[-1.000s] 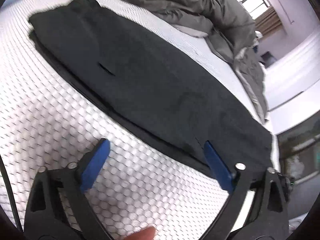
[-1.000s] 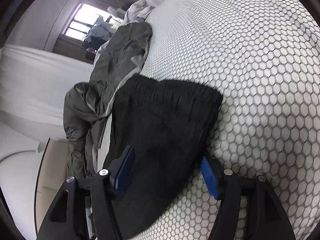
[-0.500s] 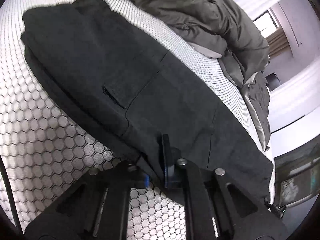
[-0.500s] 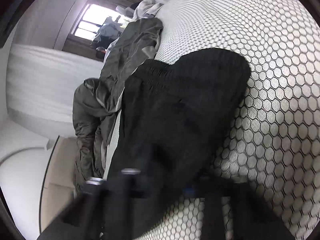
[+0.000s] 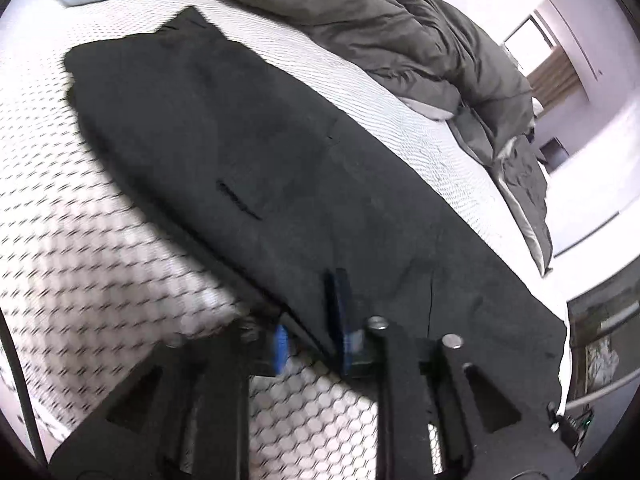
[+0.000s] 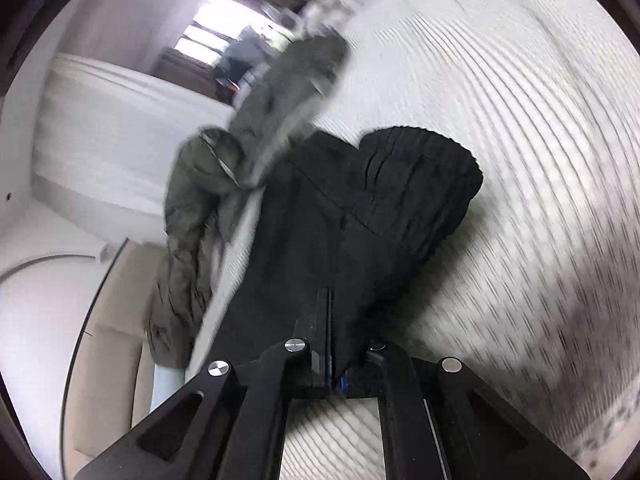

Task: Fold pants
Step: 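Grasp the waistband with the right gripper and lift it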

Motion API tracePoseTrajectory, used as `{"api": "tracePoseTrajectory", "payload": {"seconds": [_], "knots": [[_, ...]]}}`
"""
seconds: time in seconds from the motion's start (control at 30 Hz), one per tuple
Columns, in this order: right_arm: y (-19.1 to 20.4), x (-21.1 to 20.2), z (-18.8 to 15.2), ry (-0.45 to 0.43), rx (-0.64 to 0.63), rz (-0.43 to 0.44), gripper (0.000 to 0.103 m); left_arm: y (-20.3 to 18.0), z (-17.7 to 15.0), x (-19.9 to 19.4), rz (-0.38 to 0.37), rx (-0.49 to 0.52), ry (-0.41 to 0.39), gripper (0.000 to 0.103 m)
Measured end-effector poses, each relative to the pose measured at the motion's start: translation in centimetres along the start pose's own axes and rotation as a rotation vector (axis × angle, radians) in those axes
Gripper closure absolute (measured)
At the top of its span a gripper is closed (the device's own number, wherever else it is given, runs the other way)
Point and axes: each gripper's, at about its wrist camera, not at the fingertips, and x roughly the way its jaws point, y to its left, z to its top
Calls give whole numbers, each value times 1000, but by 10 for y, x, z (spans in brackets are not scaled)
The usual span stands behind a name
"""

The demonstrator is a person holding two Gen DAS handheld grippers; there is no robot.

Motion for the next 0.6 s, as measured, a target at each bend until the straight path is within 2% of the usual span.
{"api": "tracePoseTrajectory", "payload": {"seconds": [0.07,0.1,0.13,0.17,0.2,0.27,0.33,0.37,0.4,0.43,0.47,0.53,0.6], "knots": [[-4,-8,4,-15,25,17,90,-4,-3,-14,35,28,-20,64],[-3,-14,4,-42,19,5,86,-8,-5,-22,42,46,-35,41],[-3,-19,5,-72,10,-3,68,-11,-8,-30,41,54,-52,22],[-3,-22,6,-84,12,12,46,-16,-12,-41,40,66,-78,18],[-4,-24,7,-89,25,43,40,-21,-15,-48,34,83,-87,18],[-6,-25,8,-99,41,42,39,-36,-21,-59,18,134,-88,13],[-5,-23,10,-107,39,17,40,-54,-27,-64,-13,181,-95,1],[-3,-21,12,-110,25,-7,41,-64,-29,-62,-31,201,-96,1],[-1,-20,14,-112,-3,-55,45,-74,-32,-59,-46,218,-87,1],[2,-20,15,-121,-20,-97,69,-92,-36,-50,-60,239,-65,1],[4,-23,16,-136,-44,-151,82,-105,-39,-42,-73,264,-47,1],[4,-28,13,-139,-67,-182,82,-134,-50,-28,-103,343,0,1],[5,-31,8,-134,-100,-256,82,-154,-59,-15,-127,394,38,1]]}}
